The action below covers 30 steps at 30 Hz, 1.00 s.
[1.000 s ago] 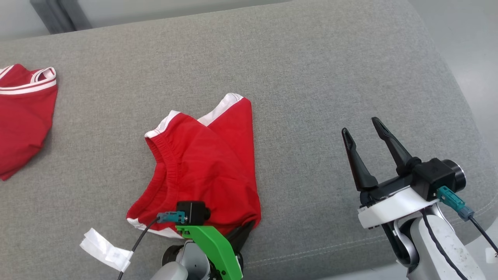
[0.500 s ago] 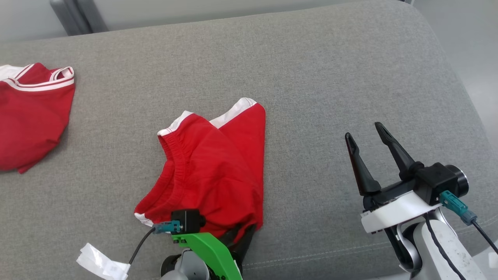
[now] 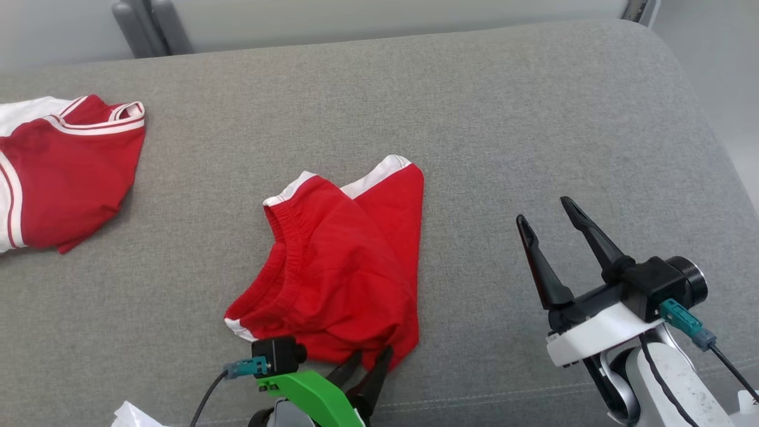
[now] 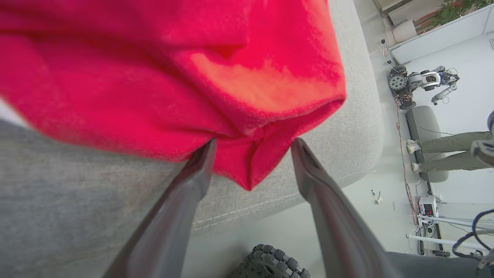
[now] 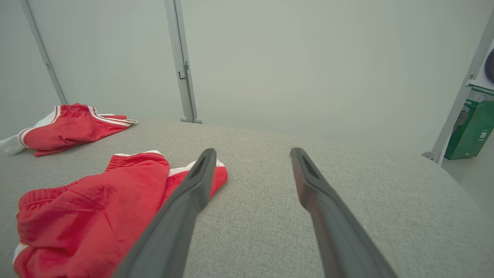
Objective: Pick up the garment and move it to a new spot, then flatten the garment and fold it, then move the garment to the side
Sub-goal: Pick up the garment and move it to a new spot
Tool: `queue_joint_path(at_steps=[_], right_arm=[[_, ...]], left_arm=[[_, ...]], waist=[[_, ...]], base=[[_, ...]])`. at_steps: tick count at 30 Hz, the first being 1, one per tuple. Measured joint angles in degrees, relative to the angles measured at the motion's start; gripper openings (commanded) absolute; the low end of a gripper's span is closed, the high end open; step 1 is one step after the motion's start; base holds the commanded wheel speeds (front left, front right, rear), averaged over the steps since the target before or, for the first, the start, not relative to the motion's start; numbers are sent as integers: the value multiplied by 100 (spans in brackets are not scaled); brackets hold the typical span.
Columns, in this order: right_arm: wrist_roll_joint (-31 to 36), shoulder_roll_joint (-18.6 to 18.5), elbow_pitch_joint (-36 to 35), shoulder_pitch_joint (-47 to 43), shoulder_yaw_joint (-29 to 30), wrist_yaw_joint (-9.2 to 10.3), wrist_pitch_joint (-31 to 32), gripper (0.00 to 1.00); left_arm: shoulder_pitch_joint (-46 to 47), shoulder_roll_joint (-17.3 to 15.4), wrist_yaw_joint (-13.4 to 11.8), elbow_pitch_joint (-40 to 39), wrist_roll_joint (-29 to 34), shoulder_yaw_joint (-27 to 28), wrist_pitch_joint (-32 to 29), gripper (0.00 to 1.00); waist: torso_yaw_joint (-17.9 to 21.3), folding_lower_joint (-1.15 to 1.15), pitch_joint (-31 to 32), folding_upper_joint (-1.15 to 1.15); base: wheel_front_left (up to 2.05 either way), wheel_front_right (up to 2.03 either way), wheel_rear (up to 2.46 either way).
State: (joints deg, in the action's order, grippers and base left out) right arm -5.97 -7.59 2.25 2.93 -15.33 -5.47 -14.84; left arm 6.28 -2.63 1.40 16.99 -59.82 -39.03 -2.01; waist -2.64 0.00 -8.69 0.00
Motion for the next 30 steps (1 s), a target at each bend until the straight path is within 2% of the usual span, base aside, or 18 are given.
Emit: queue_joint_path(at_steps=[3, 9, 14, 19, 24, 30], right_arm=[[66, -79, 4, -1, -107, -9, 0, 100], [357, -225, 86, 31, -693, -108, 0, 100], [456, -358, 259, 243, -985, -129, 0, 100], [439, -332, 424, 294, -1129, -158, 1, 100], [333, -224, 591, 293, -1438, -159, 22, 100], [214, -157, 668, 288, -1529, -160, 26, 100]], left_arm=[[-26, -2, -79, -68, 93, 34, 146, 100], [-36, -4, -297, -105, 278, 216, 470, 100], [-49, -4, -341, -147, 308, 231, 603, 100], [-49, -55, -349, -212, 469, 300, 814, 100], [-38, -434, -352, -366, 842, 404, 1079, 100], [93, -860, -281, -531, 1493, 233, 1293, 100]], waist=[[-102, 0, 29, 0], [-372, 0, 84, 0], [-648, 0, 123, 0], [-942, 0, 169, 0], [-1120, 0, 238, 0], [-985, 0, 213, 0]], base=[[0, 0, 0], [0, 0, 0], [0, 0, 0], [0, 0, 0], [0, 0, 0], [0, 0, 0]])
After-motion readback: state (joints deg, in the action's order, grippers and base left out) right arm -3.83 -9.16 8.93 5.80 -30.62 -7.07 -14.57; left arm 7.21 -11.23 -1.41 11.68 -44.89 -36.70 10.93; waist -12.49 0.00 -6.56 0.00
